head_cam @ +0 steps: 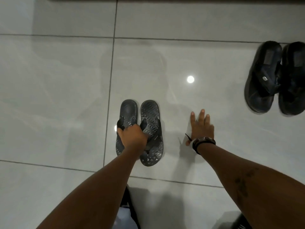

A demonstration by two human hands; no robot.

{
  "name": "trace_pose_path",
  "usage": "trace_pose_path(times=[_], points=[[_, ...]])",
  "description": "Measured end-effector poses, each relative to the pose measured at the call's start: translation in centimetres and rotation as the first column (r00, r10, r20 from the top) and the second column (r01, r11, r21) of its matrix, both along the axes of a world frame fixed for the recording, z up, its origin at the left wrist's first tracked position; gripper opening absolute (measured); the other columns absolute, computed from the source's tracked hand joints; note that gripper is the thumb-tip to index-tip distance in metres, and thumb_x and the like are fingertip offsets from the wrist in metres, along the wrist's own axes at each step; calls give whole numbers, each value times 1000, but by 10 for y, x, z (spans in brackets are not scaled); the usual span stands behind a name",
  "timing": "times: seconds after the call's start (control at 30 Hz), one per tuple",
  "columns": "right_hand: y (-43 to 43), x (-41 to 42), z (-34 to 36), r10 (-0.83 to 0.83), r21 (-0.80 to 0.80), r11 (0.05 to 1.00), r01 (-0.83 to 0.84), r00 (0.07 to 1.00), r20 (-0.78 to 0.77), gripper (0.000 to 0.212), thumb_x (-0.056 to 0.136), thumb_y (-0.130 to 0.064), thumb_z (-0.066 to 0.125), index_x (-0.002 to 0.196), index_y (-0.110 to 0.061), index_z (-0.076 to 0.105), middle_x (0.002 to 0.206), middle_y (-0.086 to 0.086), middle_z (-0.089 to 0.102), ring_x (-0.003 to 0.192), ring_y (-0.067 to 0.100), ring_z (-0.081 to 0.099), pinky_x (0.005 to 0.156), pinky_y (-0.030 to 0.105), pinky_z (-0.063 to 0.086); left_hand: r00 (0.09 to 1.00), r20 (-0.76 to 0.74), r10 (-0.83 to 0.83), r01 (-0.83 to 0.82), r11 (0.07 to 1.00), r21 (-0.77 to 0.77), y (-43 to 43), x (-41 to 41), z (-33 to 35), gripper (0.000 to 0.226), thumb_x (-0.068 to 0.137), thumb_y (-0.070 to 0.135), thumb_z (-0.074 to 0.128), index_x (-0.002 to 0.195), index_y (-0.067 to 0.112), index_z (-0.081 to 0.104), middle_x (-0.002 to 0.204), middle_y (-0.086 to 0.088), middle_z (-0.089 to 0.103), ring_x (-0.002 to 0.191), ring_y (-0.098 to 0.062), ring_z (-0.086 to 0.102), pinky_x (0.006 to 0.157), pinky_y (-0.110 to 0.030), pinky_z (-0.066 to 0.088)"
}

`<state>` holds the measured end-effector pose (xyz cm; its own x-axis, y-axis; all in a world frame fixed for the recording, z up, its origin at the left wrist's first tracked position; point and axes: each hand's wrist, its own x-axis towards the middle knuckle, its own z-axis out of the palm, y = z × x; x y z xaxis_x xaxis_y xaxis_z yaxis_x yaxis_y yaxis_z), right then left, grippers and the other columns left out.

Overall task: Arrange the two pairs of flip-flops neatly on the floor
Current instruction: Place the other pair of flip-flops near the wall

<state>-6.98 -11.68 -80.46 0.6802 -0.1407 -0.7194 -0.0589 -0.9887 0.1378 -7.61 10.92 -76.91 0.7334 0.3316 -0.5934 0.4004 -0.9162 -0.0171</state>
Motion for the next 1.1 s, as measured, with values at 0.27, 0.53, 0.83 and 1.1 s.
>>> trace_pose_path(times=[0.27, 0.53, 0.83, 1.1], points=[[3, -2, 1, -9, -2, 1000, 9, 1000, 14, 121, 76, -37, 79, 151, -27, -16, 160, 17, -19, 149, 38, -4, 116, 45, 28, 998, 51, -42, 40, 998, 38, 62, 134, 15, 11, 79, 28, 58, 83, 18, 56, 74, -3, 59, 82, -27, 55, 104, -48, 27], [4, -2, -3, -52, 10, 999, 52, 999, 14, 109, 85, -19, 70, 151, -27, -17, 159, 15, -23, 149, 36, -9, 118, 45, 24, 985, 89, -145, 132, 981, 144, 117, 235, -5, 50, 89, 54, 39, 105, 12, 60, 100, -15, 65, 105, -38, 58, 109, -64, 12], [8, -1, -3, -51, 14, 999, 51, 998, 34, 105, 88, -15, 67, 151, -24, -17, 159, 16, -23, 149, 37, -9, 116, 41, 29, 980, 97, -173, 161, 980, 116, 125, 259, -25, 64, 85, 69, 36, 69, 11, 56, 82, -13, 61, 95, -35, 55, 108, -59, 16], [6, -4, -13, -64, 10, 998, 64, 996, 59, 109, 85, -14, 69, 151, -26, -17, 160, 16, -22, 149, 38, -8, 114, 39, 32, 970, 152, -188, 170, 978, 120, 128, 277, -31, 63, 85, 67, 39, 79, 6, 57, 73, -12, 55, 95, -38, 58, 109, -59, 15]])
